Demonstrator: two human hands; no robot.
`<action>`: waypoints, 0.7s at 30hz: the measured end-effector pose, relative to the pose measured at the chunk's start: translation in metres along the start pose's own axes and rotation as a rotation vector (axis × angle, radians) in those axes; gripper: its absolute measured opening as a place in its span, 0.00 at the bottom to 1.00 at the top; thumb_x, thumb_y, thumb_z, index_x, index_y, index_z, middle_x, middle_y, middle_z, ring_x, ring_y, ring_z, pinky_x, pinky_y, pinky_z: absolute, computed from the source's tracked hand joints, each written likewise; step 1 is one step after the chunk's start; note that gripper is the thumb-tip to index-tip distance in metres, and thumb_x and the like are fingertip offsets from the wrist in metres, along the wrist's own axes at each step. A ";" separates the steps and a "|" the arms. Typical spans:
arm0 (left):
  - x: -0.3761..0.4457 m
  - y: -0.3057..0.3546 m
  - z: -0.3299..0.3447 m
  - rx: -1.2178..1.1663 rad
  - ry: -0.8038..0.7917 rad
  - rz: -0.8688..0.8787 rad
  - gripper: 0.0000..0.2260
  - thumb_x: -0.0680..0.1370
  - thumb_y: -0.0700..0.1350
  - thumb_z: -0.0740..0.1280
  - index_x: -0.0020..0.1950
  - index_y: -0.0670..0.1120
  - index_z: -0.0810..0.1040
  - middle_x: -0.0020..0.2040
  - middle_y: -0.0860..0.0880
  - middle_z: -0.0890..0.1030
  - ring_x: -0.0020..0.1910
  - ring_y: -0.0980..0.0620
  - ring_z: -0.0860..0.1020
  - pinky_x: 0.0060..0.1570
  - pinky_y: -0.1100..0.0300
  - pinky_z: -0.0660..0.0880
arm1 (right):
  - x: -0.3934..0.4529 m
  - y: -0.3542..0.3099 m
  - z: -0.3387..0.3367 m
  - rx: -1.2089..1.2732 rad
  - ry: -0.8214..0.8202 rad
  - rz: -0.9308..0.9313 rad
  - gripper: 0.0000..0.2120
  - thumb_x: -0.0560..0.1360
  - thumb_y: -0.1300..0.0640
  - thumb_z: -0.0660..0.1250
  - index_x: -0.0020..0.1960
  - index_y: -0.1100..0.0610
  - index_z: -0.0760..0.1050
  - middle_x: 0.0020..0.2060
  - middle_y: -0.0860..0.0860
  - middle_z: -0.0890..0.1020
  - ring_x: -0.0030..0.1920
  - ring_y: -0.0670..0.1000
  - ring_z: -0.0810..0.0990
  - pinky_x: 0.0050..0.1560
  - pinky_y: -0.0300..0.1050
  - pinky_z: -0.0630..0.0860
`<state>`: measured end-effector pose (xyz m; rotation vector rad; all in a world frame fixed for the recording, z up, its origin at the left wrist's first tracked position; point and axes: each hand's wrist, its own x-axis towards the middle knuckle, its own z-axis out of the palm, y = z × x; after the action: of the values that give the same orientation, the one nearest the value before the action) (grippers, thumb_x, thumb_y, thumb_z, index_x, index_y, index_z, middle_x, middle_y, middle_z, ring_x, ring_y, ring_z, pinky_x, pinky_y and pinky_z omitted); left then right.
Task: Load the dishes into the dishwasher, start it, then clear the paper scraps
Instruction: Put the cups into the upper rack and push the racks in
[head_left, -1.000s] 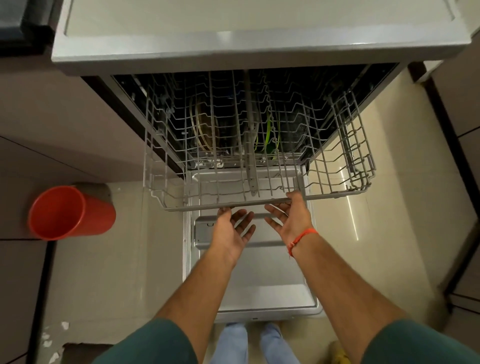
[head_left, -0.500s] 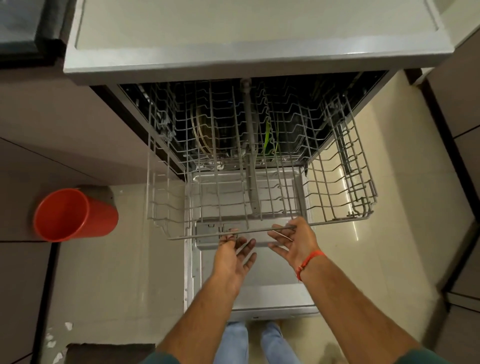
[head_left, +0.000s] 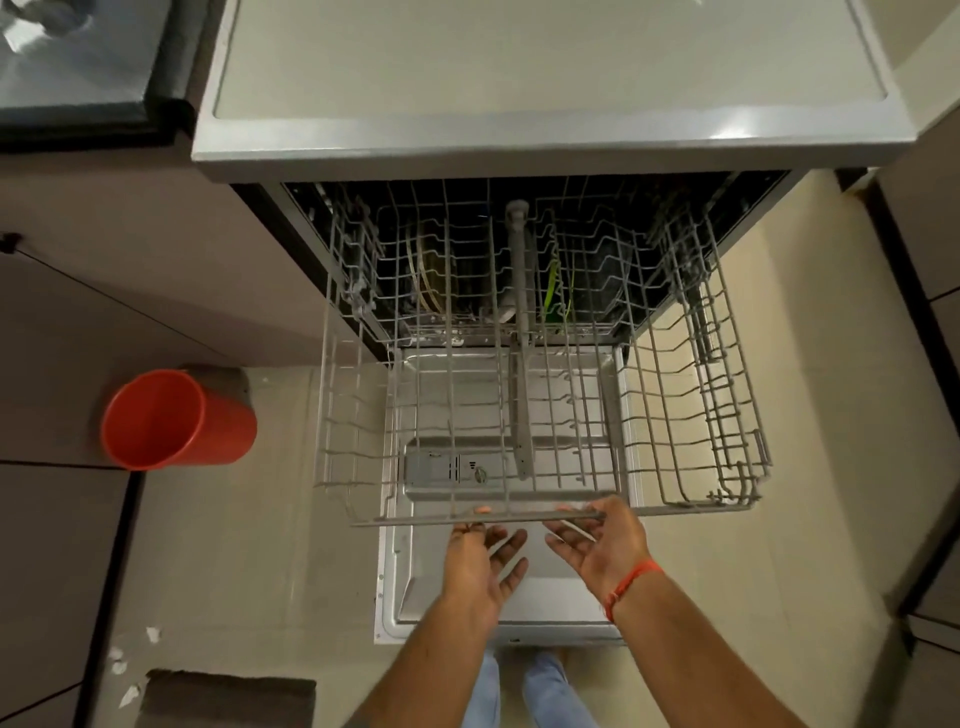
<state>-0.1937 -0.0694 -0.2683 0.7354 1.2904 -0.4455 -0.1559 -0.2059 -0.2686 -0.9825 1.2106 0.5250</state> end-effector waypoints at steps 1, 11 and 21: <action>-0.001 0.000 0.000 0.003 -0.001 -0.002 0.07 0.85 0.46 0.59 0.52 0.46 0.74 0.47 0.45 0.78 0.49 0.46 0.83 0.49 0.47 0.78 | -0.001 0.000 0.000 -0.004 0.007 -0.003 0.11 0.80 0.60 0.55 0.54 0.64 0.74 0.46 0.63 0.82 0.48 0.63 0.82 0.52 0.58 0.80; -0.012 -0.018 -0.015 0.041 0.038 -0.062 0.09 0.83 0.50 0.64 0.55 0.44 0.76 0.49 0.45 0.80 0.49 0.46 0.84 0.49 0.48 0.78 | -0.016 0.018 -0.016 0.008 0.037 0.046 0.10 0.82 0.59 0.54 0.51 0.62 0.73 0.50 0.63 0.81 0.53 0.64 0.81 0.59 0.62 0.76; -0.030 -0.036 -0.037 0.103 0.033 -0.145 0.11 0.85 0.45 0.57 0.54 0.42 0.77 0.43 0.45 0.82 0.42 0.48 0.83 0.42 0.54 0.76 | -0.031 0.039 -0.039 -0.054 0.072 0.116 0.09 0.80 0.57 0.56 0.51 0.60 0.73 0.45 0.61 0.79 0.50 0.61 0.81 0.52 0.59 0.78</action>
<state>-0.2510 -0.0707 -0.2518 0.7404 1.3649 -0.6231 -0.2169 -0.2147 -0.2540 -0.9883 1.3298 0.6209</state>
